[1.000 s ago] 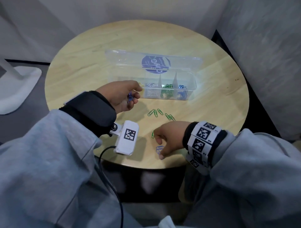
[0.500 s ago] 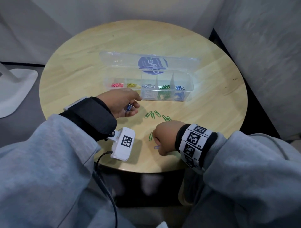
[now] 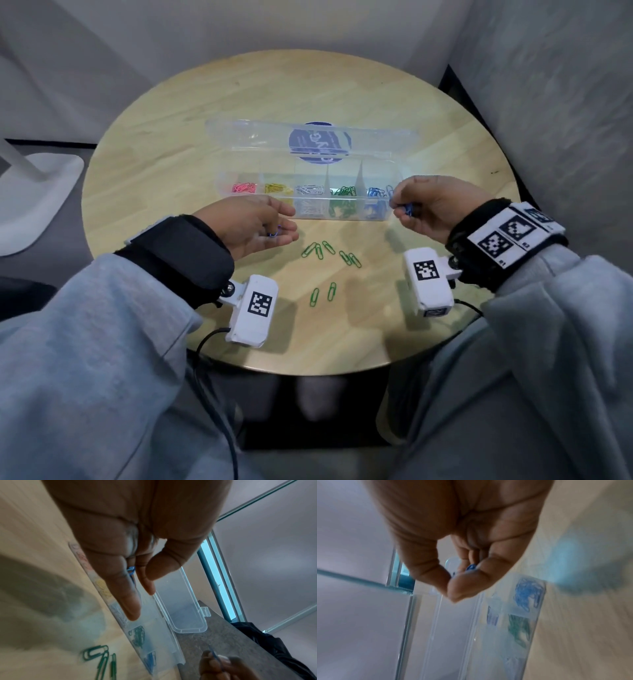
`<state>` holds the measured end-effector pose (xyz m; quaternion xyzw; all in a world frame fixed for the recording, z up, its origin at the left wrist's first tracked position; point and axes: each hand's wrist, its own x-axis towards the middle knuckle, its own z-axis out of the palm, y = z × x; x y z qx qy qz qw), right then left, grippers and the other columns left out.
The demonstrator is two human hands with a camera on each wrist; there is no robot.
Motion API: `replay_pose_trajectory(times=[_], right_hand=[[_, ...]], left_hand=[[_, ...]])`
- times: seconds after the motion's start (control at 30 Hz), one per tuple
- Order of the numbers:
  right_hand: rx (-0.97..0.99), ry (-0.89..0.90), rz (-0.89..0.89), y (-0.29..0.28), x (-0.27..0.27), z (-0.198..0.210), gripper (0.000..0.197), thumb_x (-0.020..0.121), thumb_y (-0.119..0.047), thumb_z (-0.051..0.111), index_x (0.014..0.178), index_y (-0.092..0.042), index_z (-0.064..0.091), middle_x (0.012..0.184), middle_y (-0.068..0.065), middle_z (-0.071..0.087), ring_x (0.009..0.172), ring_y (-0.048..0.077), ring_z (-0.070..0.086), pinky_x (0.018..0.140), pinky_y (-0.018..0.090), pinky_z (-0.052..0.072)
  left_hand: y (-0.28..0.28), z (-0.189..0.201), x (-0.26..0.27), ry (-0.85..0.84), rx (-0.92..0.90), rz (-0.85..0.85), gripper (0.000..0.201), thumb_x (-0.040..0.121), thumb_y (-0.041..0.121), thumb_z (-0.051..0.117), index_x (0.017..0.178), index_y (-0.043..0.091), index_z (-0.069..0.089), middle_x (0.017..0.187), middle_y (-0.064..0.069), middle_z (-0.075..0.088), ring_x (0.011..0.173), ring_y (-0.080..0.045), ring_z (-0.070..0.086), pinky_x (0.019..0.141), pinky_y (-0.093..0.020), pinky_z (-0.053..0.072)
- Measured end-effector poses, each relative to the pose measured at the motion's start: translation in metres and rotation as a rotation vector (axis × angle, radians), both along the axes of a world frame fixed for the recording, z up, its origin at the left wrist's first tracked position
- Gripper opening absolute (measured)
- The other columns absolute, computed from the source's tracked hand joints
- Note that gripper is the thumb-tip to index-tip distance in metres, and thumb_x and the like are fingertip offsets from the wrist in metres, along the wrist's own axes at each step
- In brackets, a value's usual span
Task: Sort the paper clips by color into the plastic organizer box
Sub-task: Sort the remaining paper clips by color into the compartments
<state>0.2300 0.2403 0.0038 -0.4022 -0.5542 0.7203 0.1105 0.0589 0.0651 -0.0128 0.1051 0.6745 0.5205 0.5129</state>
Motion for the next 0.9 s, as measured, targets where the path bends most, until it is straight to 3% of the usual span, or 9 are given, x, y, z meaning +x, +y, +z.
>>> replay_pose_trajectory(times=[0.2, 0.37, 0.5, 0.6, 0.7, 0.77, 0.8, 0.87, 0.9], right_hand=[[-0.228, 0.132, -0.208, 0.011, -0.002, -0.003, 0.021, 0.090, 0.005, 0.038, 0.086, 0.002, 0.059, 0.073, 0.008, 0.048, 0.051, 0.007, 0.050, 0.045, 0.010, 0.048], [-0.152, 0.137, -0.281, 0.018, -0.016, 0.001, 0.024, 0.090, 0.010, 0.031, 0.080, 0.002, 0.051, 0.075, 0.010, 0.042, 0.062, 0.013, 0.044, 0.048, 0.017, 0.051], [-0.098, 0.095, -0.242, 0.024, -0.029, 0.003, 0.024, 0.089, 0.010, 0.032, 0.080, 0.002, 0.052, 0.082, 0.013, 0.046, 0.074, 0.019, 0.051, 0.062, 0.022, 0.056], [-0.094, 0.062, -0.239, 0.028, -0.033, 0.002, 0.020, 0.089, 0.007, 0.035, 0.080, 0.003, 0.053, 0.092, 0.018, 0.051, 0.088, 0.025, 0.054, 0.077, 0.024, 0.051], [-0.119, 0.063, -0.275, 0.033, -0.033, -0.001, 0.021, 0.090, 0.005, 0.039, 0.102, 0.010, 0.055, 0.116, 0.029, 0.054, 0.105, 0.031, 0.058, 0.092, 0.031, 0.048], [-0.137, 0.069, -0.276, 0.034, -0.030, -0.001, 0.037, 0.091, 0.005, 0.038, 0.125, 0.016, 0.045, 0.140, 0.035, 0.037, 0.131, 0.041, 0.041, 0.104, 0.036, 0.042], [-0.132, 0.074, -0.265, 0.034, -0.029, 0.000, 0.041, 0.091, 0.004, 0.038, 0.130, 0.016, 0.041, 0.143, 0.034, 0.031, 0.135, 0.041, 0.033, 0.107, 0.036, 0.039], [-0.091, 0.051, -0.206, 0.034, -0.026, 0.004, 0.038, 0.092, 0.004, 0.037, 0.128, 0.013, 0.045, 0.139, 0.032, 0.043, 0.131, 0.038, 0.043, 0.103, 0.033, 0.042], [-0.054, 0.017, -0.150, 0.034, -0.024, 0.006, 0.033, 0.092, 0.004, 0.036, 0.121, 0.009, 0.052, 0.125, 0.028, 0.056, 0.118, 0.033, 0.055, 0.095, 0.029, 0.047]], left_hand=[[0.007, 0.007, -0.002, -0.065, 0.102, 0.044, 0.040, 0.087, -0.021, 0.026, 0.092, 0.005, 0.056, 0.094, -0.017, 0.063, 0.086, -0.022, 0.066, 0.067, -0.019, 0.057], [0.018, 0.010, 0.002, -0.054, 0.127, 0.050, 0.034, 0.090, -0.017, 0.034, 0.090, 0.008, 0.057, 0.090, -0.014, 0.063, 0.063, -0.012, 0.072, 0.063, -0.019, 0.058], [0.033, 0.018, 0.003, -0.067, 0.135, 0.075, 0.034, 0.088, -0.013, 0.031, 0.089, 0.007, 0.058, 0.092, -0.014, 0.059, 0.078, -0.019, 0.066, 0.062, -0.018, 0.058], [0.050, 0.025, 0.007, -0.078, 0.148, 0.082, 0.031, 0.087, -0.010, 0.032, 0.088, 0.006, 0.059, 0.097, -0.016, 0.056, 0.084, -0.021, 0.062, 0.070, -0.021, 0.057], [0.074, 0.028, 0.016, -0.074, 0.156, 0.051, 0.028, 0.088, -0.006, 0.034, 0.085, 0.007, 0.059, 0.096, -0.014, 0.053, 0.080, -0.018, 0.058, 0.079, -0.024, 0.052], [0.093, 0.028, 0.024, -0.066, 0.150, 0.032, 0.028, 0.088, -0.005, 0.034, 0.084, 0.008, 0.059, 0.093, -0.011, 0.051, 0.075, -0.016, 0.055, 0.075, -0.021, 0.050], [0.101, 0.028, 0.029, -0.062, 0.145, 0.020, 0.028, 0.088, -0.004, 0.034, 0.084, 0.009, 0.059, 0.091, -0.010, 0.050, 0.073, -0.014, 0.053, 0.070, -0.019, 0.050], [0.116, 0.029, 0.037, -0.047, 0.142, 0.009, 0.027, 0.089, -0.002, 0.037, 0.082, 0.010, 0.059, 0.084, -0.007, 0.047, 0.070, -0.012, 0.049, 0.064, -0.016, 0.047], [0.121, 0.029, 0.041, -0.031, 0.144, 0.007, 0.025, 0.091, 0.000, 0.039, 0.080, 0.010, 0.059, 0.080, -0.006, 0.046, 0.069, -0.012, 0.047, 0.064, -0.016, 0.044]])
